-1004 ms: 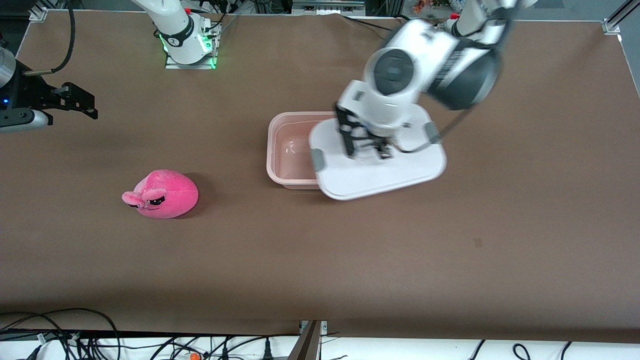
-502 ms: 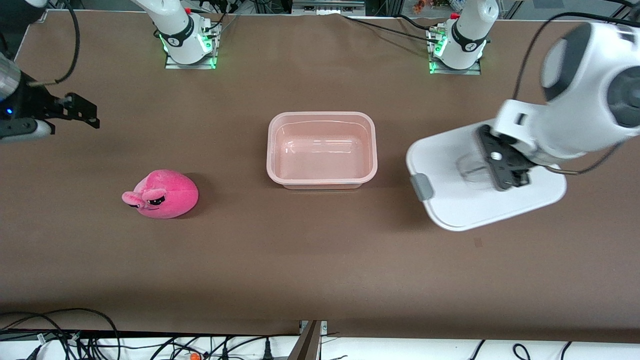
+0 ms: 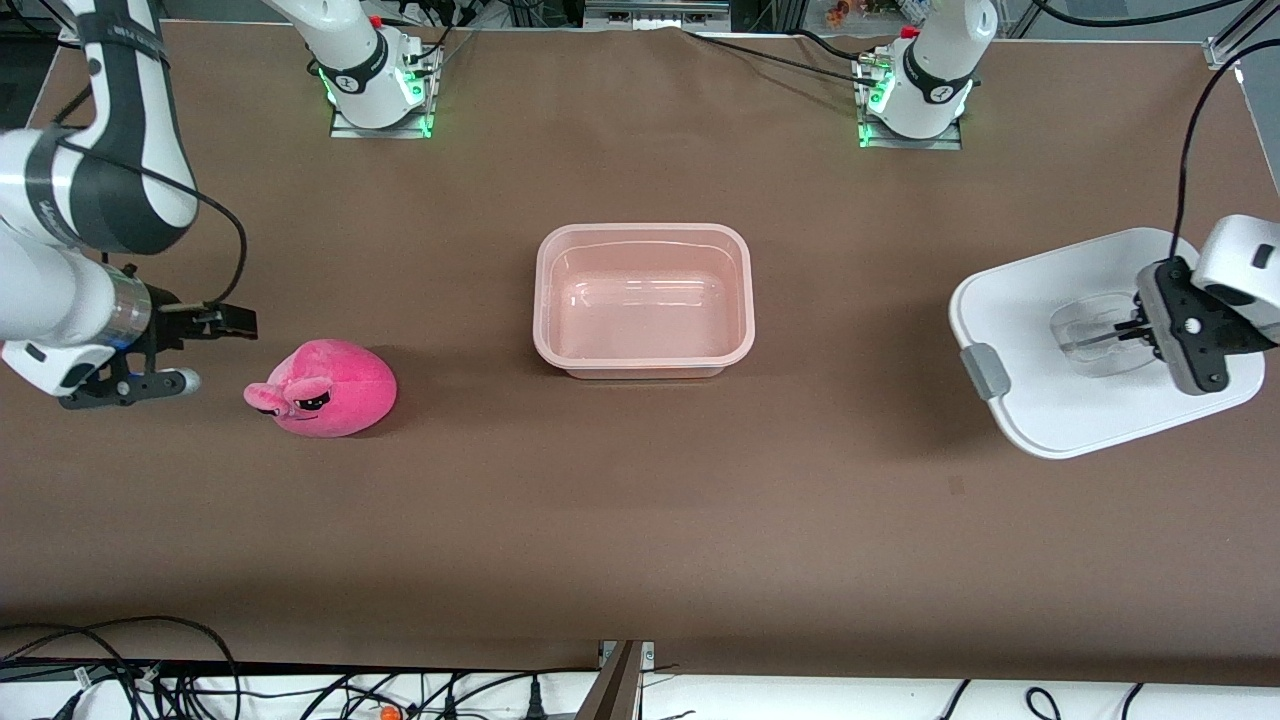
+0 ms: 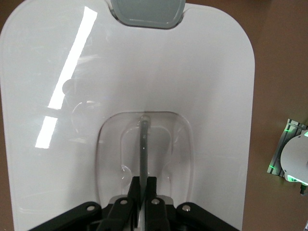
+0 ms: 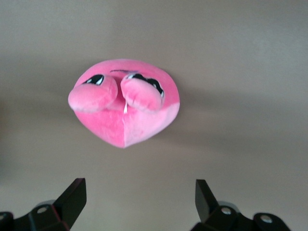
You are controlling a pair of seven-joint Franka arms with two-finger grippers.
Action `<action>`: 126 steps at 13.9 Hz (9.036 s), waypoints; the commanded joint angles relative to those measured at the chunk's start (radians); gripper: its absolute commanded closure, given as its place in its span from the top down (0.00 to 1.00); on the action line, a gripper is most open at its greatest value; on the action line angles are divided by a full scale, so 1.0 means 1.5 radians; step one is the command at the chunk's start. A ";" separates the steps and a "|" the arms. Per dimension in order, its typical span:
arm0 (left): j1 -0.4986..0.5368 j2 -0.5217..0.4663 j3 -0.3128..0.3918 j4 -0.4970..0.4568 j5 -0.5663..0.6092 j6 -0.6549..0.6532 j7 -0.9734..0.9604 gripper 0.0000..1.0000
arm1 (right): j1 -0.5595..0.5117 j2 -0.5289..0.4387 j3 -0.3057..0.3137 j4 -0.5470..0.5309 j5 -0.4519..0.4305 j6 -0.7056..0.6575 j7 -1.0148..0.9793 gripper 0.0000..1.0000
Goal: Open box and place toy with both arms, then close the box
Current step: 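Lower the right gripper onto the pink plush toy and grasp it, then carry the plush toy with the right gripper into the pink box, then open the right gripper to release the toy inside the box, then carry the lid onto the box with the left gripper while the right gripper withdraws, then press the lid down onto the box with the left gripper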
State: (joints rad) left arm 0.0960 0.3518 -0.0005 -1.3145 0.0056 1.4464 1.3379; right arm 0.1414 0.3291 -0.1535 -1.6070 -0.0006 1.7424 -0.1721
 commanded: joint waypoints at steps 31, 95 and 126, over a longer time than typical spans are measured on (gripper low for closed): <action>-0.006 0.007 -0.018 0.014 0.054 -0.013 0.009 0.00 | 0.015 0.012 0.101 0.034 0.013 -0.028 -0.139 0.00; -0.284 0.026 -0.023 0.017 0.024 -0.003 -0.201 0.00 | 0.410 -0.012 -0.058 0.151 0.035 -0.014 -0.045 1.00; -0.569 0.192 -0.015 0.004 -0.074 0.256 -0.388 0.00 | -0.030 -0.216 0.096 -0.002 0.003 -0.131 0.092 1.00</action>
State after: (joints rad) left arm -0.7556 0.6308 -0.0247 -1.3154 -0.1228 1.8281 0.7674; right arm 0.1119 0.0162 -0.0301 -1.6127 0.0192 1.5603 -0.0466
